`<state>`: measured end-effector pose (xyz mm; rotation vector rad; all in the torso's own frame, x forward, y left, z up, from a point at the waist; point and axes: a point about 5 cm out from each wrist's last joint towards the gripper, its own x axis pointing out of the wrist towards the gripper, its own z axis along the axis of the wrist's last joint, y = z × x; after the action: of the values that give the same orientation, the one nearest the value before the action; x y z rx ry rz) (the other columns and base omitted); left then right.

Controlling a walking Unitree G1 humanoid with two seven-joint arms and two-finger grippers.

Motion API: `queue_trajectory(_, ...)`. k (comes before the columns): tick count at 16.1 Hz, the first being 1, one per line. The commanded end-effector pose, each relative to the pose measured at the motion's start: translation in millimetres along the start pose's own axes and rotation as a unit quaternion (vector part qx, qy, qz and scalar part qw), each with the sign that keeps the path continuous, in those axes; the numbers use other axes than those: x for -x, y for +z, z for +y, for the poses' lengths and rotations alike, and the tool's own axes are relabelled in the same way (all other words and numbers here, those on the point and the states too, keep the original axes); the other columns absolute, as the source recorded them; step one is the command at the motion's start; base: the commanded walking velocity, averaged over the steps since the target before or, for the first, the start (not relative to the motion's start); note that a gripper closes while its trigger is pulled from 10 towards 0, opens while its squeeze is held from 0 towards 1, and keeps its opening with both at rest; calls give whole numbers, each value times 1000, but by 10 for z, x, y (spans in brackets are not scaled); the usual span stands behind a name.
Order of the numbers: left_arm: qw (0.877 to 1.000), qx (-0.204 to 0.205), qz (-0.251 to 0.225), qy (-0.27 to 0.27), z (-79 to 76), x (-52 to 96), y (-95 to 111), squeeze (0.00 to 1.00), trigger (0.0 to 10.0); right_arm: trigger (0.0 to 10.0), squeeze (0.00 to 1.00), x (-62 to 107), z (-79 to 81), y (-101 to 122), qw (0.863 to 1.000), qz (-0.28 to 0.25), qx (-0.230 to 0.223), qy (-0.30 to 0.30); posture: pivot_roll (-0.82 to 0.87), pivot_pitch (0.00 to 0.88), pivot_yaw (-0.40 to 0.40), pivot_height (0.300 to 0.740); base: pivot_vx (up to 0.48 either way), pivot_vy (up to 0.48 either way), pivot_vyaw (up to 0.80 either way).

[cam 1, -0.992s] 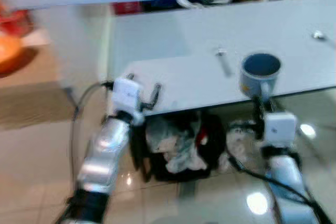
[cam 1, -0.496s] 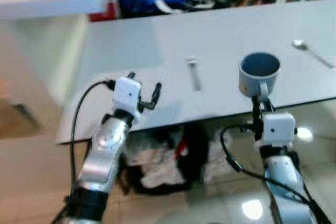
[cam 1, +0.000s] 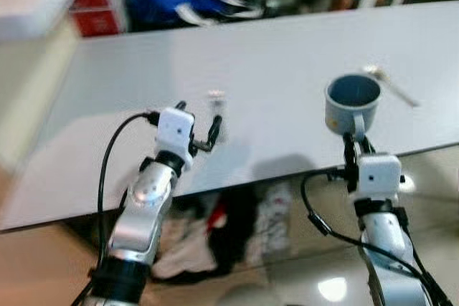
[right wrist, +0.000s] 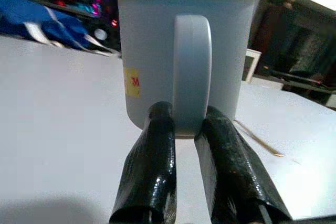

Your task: Setting the table

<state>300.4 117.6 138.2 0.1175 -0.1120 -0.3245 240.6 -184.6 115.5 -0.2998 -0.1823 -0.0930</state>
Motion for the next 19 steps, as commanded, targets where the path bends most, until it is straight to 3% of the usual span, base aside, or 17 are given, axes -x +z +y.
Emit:
queue_trajectory(1,1000,15,-11,14,18,-25,26,0,10000,0,0,-20,-46,6,1000,-1,-21,-12,-63,0,51,740,296,-371,0)
queue_trajectory(4,999,13,-16,32,107,57,-87,0,10000,0,0,5,-79,-78,998,17,-62,-25,-67,0,50,740,286,-381,0)
queue_trajectory(5,997,36,7,69,229,158,-202,0,10000,0,0,46,-115,-120,997,25,-68,-30,-65,0,48,740,255,-349,0)
queue_trajectory(7,993,62,41,93,279,273,-317,0,10000,0,0,83,-139,-167,996,36,-74,-36,-60,0,46,740,255,-326,0)
queue_trajectory(11,996,56,15,70,177,191,-219,0,10000,0,0,46,-106,-153,997,28,-71,-24,-56,0,44,740,127,-371,0)
queue_trajectory(16,997,52,14,62,134,191,-193,0,10000,0,0,42,-86,-139,998,22,-53,-8,-57,0,41,740,118,-385,0)
queue_trajectory(19,998,41,13,56,118,153,-190,0,10000,0,0,-72,-139,-68,999,11,-36,-7,-59,0,39,740,90,0,0)
